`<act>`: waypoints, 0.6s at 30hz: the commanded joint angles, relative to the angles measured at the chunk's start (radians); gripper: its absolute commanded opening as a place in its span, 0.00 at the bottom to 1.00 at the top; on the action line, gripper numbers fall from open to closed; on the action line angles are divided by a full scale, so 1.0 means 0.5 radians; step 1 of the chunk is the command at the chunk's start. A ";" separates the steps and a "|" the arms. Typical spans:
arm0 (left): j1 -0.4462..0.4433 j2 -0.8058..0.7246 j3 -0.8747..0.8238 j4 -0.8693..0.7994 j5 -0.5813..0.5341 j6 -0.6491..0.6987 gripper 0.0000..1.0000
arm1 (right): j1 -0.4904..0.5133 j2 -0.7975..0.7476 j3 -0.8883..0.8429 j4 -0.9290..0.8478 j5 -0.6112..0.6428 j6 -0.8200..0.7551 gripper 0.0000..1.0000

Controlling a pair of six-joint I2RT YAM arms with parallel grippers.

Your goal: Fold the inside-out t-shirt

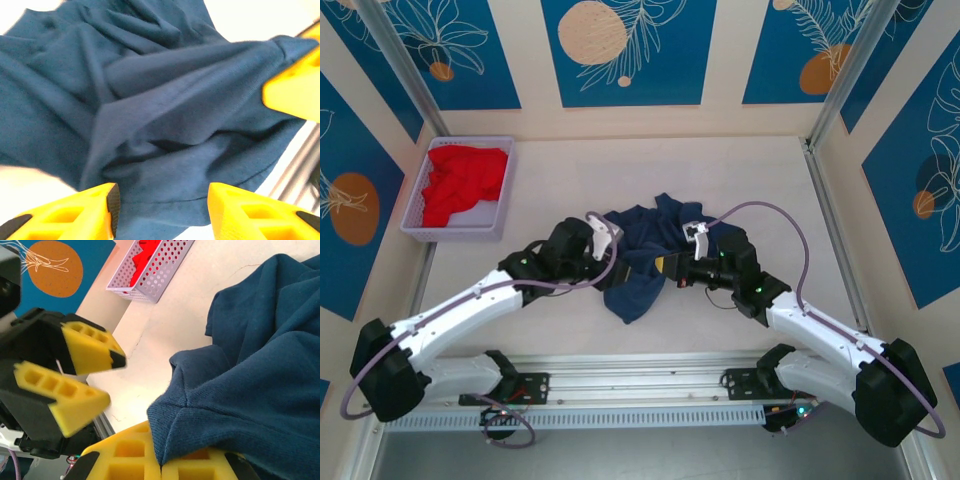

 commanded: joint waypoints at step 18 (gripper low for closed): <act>0.049 0.071 -0.197 0.642 0.403 0.164 0.00 | -0.012 -0.203 0.101 -0.695 0.582 0.134 0.01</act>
